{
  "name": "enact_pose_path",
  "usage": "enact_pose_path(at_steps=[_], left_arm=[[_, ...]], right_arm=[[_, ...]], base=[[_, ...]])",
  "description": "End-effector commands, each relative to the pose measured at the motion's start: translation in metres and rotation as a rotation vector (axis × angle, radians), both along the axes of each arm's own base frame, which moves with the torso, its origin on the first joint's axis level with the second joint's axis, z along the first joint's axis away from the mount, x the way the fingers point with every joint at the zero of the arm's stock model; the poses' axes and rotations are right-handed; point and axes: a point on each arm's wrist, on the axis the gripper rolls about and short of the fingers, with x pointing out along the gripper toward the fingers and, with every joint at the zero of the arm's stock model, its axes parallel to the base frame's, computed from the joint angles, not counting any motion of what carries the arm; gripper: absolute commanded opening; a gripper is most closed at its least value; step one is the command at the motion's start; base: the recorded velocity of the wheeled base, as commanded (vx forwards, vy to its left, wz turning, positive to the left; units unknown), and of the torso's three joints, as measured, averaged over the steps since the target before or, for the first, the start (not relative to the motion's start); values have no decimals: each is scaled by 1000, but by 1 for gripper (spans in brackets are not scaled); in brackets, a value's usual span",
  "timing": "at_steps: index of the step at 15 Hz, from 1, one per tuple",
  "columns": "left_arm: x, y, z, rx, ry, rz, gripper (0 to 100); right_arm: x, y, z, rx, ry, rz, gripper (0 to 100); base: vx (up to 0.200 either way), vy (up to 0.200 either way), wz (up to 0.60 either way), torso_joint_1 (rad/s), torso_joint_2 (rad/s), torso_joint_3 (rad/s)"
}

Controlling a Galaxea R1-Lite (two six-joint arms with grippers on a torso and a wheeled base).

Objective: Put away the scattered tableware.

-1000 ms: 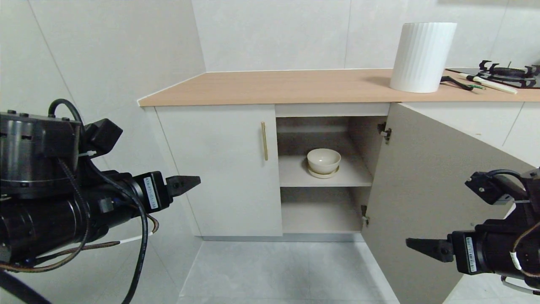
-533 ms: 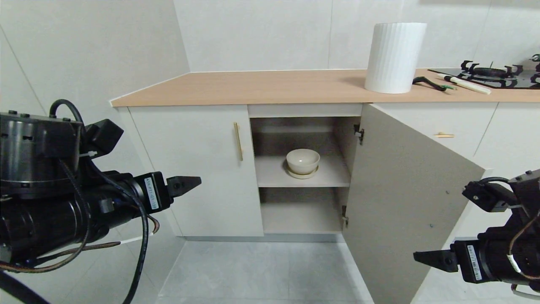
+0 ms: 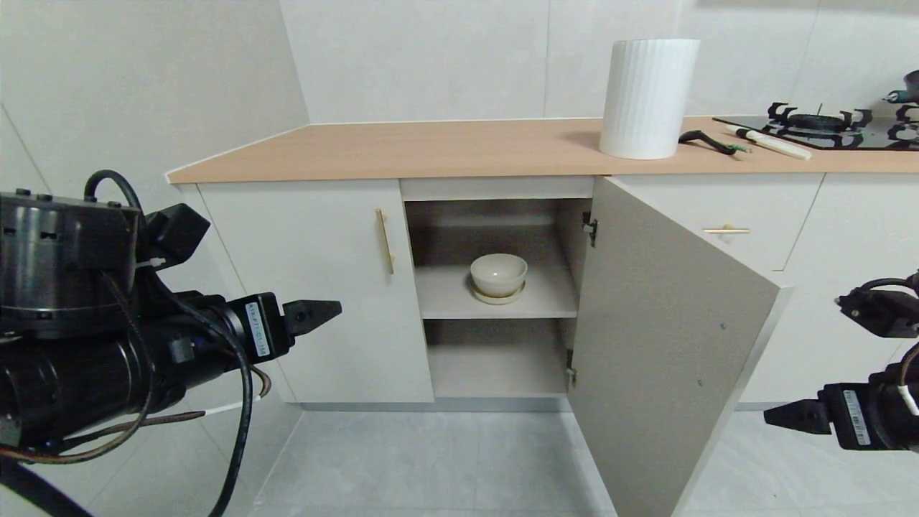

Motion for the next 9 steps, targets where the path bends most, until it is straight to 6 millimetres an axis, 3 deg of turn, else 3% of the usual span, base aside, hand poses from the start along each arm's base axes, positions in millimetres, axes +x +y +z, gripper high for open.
enact_pose_path(at_steps=[1, 4, 9], left_arm=[[0, 0, 0, 1, 2, 1, 100], [0, 0, 0, -3, -2, 2, 100], [0, 0, 0, -4, -2, 2, 100]], right_arm=[[11, -25, 4, -25, -37, -107, 100], [37, -40, -5, -13, -71, -191, 100], [77, -40, -36, 70, -99, -276, 100]], base=[[0, 0, 0, 0, 0, 0], [0, 0, 0, 0, 0, 0], [0, 0, 0, 0, 0, 0]])
